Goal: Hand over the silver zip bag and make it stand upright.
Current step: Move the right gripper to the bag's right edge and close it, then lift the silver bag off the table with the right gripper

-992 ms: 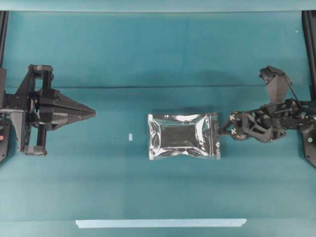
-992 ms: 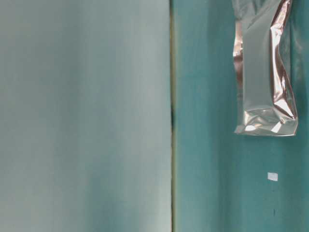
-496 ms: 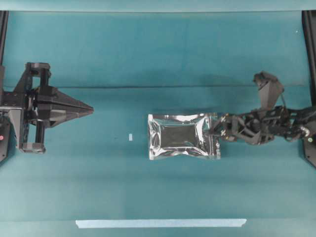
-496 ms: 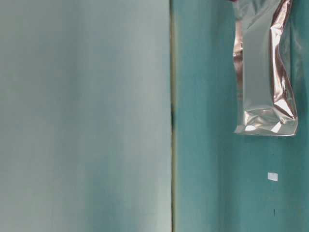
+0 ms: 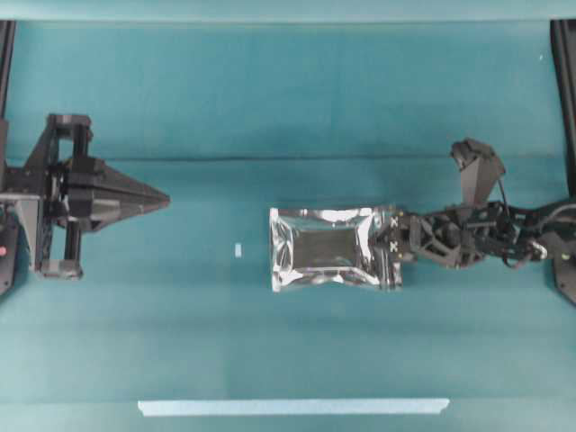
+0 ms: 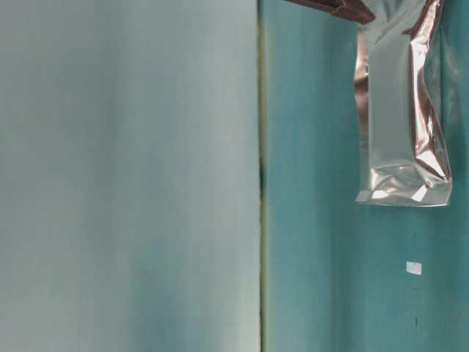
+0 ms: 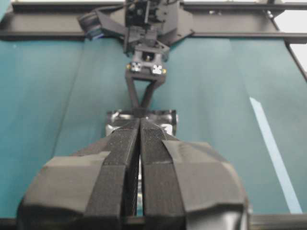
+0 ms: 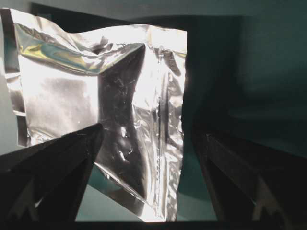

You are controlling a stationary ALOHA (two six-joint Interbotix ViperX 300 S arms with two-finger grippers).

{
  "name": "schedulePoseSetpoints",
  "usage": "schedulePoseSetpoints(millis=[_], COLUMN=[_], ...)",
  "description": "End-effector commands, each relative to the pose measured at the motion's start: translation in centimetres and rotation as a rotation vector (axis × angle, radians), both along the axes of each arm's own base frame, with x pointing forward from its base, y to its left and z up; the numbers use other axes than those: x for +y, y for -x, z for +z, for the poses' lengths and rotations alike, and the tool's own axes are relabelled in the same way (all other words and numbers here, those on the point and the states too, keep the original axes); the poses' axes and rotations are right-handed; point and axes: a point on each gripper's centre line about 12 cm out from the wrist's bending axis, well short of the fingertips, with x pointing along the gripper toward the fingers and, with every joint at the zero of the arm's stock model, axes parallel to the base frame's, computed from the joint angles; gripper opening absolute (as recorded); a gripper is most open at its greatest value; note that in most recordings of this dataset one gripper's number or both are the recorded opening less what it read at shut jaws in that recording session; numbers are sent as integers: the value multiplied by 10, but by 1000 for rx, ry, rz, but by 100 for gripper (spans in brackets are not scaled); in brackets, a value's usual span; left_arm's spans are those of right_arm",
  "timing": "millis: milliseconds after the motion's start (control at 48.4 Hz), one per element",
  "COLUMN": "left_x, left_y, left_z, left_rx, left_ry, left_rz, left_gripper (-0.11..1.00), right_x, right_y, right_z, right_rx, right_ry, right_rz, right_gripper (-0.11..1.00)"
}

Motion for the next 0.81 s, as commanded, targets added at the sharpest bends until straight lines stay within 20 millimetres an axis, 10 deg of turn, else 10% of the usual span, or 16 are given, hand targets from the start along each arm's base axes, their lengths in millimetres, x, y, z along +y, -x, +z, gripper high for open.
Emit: schedulePoseSetpoints(millis=[0,475,785], left_x=[0,0,0], left_y=[-1,-2,-1], left_z=[5,5,4], left_rx=[-17,-15,-12], left_ry=[-3,-2,-3], left_rz=[1,1,-1], left_gripper=[-1,-1,-1], right_x=[-1,-2,-1], right_y=[-6,-12,-9], right_z=[-3,-3,-5], right_rx=[-1,-11,11], right_ry=[-2,3,-6], right_rz=[-14,-20,-11], right_gripper=[92,84,42])
